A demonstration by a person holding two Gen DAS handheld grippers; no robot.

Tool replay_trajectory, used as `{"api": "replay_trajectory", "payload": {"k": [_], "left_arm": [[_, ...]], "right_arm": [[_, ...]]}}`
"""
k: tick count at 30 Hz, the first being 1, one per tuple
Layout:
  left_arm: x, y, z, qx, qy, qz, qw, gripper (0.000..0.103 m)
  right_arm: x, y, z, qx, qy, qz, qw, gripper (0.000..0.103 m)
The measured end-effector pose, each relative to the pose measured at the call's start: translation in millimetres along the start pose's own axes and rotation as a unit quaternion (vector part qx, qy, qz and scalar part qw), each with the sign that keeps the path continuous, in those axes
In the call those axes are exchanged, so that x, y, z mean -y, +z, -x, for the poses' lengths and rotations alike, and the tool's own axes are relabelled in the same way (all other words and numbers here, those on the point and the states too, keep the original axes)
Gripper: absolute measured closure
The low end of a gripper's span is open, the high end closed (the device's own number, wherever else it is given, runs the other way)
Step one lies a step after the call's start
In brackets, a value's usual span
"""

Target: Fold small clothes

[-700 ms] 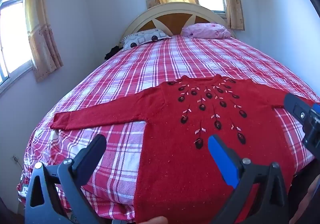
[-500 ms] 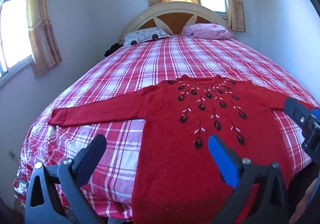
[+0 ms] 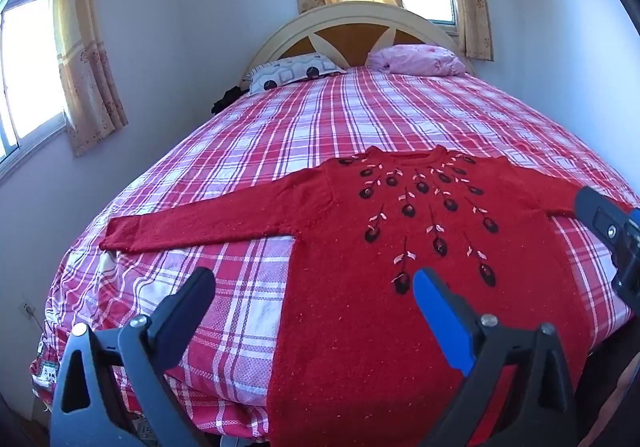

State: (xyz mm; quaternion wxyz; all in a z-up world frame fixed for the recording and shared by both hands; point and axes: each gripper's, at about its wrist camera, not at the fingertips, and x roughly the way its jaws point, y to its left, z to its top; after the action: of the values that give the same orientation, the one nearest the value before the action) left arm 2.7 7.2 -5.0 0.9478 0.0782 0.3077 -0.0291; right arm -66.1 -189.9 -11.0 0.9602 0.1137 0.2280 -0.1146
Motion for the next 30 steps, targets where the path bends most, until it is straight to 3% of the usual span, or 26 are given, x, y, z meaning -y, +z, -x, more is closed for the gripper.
{"api": "replay_trajectory", "payload": {"k": [30], "left_arm": [[7.0, -2.5, -3.1, -0.009, -0.004, 0.001, 1.0000, 0.002]], "right_arm": [[-1.6, -3.4, -6.1, -0.009, 0.000, -0.001, 1.000, 0.001]]}}
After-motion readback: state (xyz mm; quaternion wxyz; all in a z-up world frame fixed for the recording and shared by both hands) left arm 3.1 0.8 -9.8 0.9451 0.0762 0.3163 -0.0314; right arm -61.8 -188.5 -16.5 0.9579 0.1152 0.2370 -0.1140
